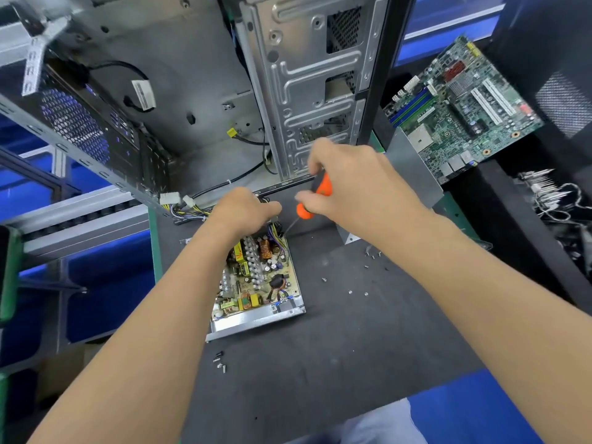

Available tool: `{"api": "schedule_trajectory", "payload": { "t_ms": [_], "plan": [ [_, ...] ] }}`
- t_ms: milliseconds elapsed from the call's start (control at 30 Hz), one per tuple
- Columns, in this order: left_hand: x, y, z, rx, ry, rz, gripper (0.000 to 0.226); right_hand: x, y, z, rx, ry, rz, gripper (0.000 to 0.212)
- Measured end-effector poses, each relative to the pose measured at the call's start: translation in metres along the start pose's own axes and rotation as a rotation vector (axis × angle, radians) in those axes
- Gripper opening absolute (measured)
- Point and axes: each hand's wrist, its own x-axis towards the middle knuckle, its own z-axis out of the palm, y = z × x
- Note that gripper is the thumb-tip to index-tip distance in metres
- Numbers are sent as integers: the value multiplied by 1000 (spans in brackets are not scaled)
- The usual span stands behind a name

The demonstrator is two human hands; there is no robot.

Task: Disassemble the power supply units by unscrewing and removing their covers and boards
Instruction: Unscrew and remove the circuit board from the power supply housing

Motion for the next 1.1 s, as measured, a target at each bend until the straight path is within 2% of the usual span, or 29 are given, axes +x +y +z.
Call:
{"api": "schedule_trajectory", "payload": {
  "t_ms": [100, 200, 267, 333, 367, 433, 533, 600, 667, 700, 767, 833, 900, 967, 1033, 1100],
  "plan": [
    [2, -4, 0, 61, -10, 55, 37, 17, -23, -5, -97, -80, -91, 64],
    [0, -1, -1, 13, -25, 164, 33, 27, -41, -4, -279, -44, -123, 69],
    [-2, 2, -3, -5, -2, 142, 37, 31, -50, -7, -408, -27, -179, 64],
    [-1, 0, -2, 12, 5, 167, 24, 34, -55, -10, -481, -82, -282, 47],
    [0, -1, -3, 41, 6, 183, 17, 36, -55, -11, -457, -125, -330, 37],
    [-1, -2, -2, 79, 19, 162, 16, 41, -51, -13, -338, -257, -399, 23],
    [-2, -4, -3, 103, 15, 148, 24, 44, -45, -19, -221, -423, -365, 35],
    [-3, -5, -1, 63, 9, 152, 26, 43, -44, -21, -347, -383, -243, 50],
    [-1, -7, 1, -17, 27, 154, 24, 44, -46, -20, -604, -250, -309, 51],
    [-2, -8, 1, -15, 40, 137, 22, 44, -47, -19, -622, -233, -378, 45],
    [-3, -9, 2, 17, 62, 98, 29, 44, -48, -19, -522, -317, -446, 34],
    [-2, -9, 2, 33, 36, 99, 28, 42, -49, -22, -454, -382, -378, 45],
    [-2, -8, 1, 2, 12, 109, 31, 41, -50, -23, -557, -321, -304, 52],
    [-2, -7, 1, -2, 12, 96, 32, 41, -50, -21, -609, -296, -373, 40],
    [-1, -6, 1, 10, 44, 96, 33, 41, -50, -22, -458, -376, -394, 29],
    [-4, -6, -1, 18, 54, 107, 35, 42, -49, -23, -361, -434, -394, 36]
  ]
}}
